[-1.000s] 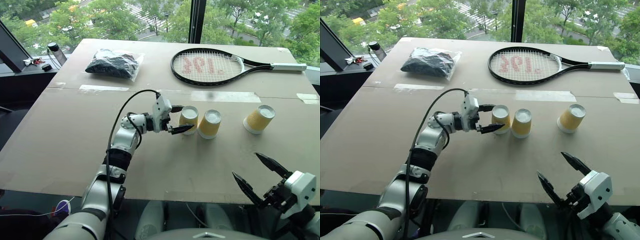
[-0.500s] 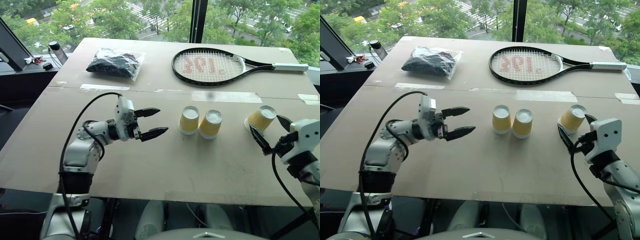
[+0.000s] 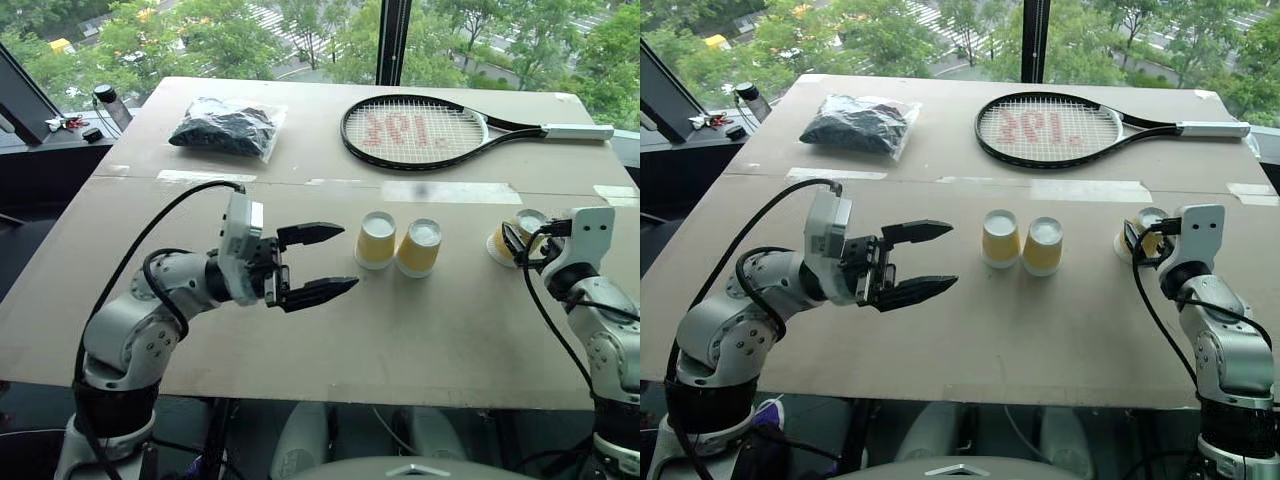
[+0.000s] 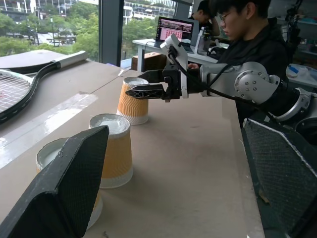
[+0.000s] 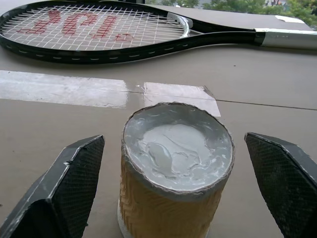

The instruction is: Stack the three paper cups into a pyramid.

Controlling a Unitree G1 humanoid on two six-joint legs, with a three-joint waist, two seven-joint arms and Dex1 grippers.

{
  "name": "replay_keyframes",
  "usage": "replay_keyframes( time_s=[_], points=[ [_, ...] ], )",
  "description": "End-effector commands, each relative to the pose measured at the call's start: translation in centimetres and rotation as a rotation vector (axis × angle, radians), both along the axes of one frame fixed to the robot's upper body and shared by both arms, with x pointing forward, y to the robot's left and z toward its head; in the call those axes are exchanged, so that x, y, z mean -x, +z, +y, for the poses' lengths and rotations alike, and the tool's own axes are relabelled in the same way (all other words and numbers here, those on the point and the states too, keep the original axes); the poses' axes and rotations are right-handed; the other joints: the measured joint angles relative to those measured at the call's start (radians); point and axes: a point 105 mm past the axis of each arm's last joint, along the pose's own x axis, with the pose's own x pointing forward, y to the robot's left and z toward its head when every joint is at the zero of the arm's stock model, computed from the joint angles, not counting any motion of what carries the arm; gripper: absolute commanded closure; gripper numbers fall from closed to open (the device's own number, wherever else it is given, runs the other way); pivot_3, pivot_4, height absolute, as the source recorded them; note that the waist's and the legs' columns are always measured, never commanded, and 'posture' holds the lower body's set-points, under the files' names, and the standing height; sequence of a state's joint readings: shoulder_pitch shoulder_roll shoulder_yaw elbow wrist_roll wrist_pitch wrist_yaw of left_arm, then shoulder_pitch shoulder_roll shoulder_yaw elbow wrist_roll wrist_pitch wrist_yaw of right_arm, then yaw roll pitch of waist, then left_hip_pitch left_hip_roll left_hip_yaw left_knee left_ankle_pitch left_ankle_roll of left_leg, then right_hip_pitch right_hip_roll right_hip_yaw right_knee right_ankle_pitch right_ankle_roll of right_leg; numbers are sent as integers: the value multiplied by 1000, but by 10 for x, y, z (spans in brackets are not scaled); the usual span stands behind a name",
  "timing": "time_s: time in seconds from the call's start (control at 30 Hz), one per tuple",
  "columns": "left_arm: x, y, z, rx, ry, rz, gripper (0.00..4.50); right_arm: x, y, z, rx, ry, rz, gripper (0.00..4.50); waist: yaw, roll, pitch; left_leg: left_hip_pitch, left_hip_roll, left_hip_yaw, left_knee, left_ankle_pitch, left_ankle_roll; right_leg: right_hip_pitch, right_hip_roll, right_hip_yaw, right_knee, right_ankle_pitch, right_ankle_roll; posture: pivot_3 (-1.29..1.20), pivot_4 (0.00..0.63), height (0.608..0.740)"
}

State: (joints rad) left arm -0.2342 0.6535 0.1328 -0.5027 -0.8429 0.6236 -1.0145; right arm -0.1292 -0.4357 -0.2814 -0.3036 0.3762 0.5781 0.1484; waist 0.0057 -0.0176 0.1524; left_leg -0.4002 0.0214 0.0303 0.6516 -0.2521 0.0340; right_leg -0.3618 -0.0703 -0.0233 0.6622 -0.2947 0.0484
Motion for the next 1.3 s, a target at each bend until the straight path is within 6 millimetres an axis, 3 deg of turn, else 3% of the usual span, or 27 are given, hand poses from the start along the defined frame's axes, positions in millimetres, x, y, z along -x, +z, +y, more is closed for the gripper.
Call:
replay_keyframes(
  time_s=[0.03,0.2,0.4,0.57,0.63,0.77,0.83,1.03,1.3],
  points=[
    [10,11,4,6,-16,-25,23,-2,11,-3,2,-8,-46,0,0,0,0,0,0,0,0,0,0,0,0,0,0,0,0,0,150,740],
    [13,10,10,3,-10,-17,23,-5,12,1,-13,6,-55,0,-2,0,0,0,0,0,0,0,0,0,0,0,0,0,0,0,150,740],
    [12,5,14,-7,-4,-5,0,-6,17,5,-20,28,-75,1935,-5,0,0,0,0,1,0,0,1,0,0,1,0,0,0,0,150,740],
    [10,-3,18,-12,13,8,0,-2,34,16,36,98,-124,1935,-9,1,1,0,0,1,-1,0,1,0,0,1,0,0,0,0,150,740],
    [7,-6,20,-5,35,4,0,-1,52,27,60,167,-169,1935,-11,2,1,0,0,1,-1,0,1,0,0,1,0,0,0,0,150,740],
    [2,-10,27,39,75,-35,0,3,96,69,65,372,-249,1935,-21,4,2,1,0,2,-1,-1,1,-1,0,3,0,0,0,0,150,740],
    [1,-13,31,44,90,-32,0,7,109,88,84,465,-253,1935,-21,4,2,1,1,2,-2,-1,1,-3,1,3,0,0,0,0,150,740],
    [9,-18,49,43,88,3,0,23,120,129,133,690,-157,1935,-16,3,3,-2,0,2,-3,-1,1,-4,-1,3,-2,0,0,0,150,740],
    [17,-23,67,60,157,25,0,28,120,152,130,807,-98,1935,-17,2,3,-2,1,0,-3,-1,2,-4,-4,3,-2,0,0,0,150,740]
  ],
)
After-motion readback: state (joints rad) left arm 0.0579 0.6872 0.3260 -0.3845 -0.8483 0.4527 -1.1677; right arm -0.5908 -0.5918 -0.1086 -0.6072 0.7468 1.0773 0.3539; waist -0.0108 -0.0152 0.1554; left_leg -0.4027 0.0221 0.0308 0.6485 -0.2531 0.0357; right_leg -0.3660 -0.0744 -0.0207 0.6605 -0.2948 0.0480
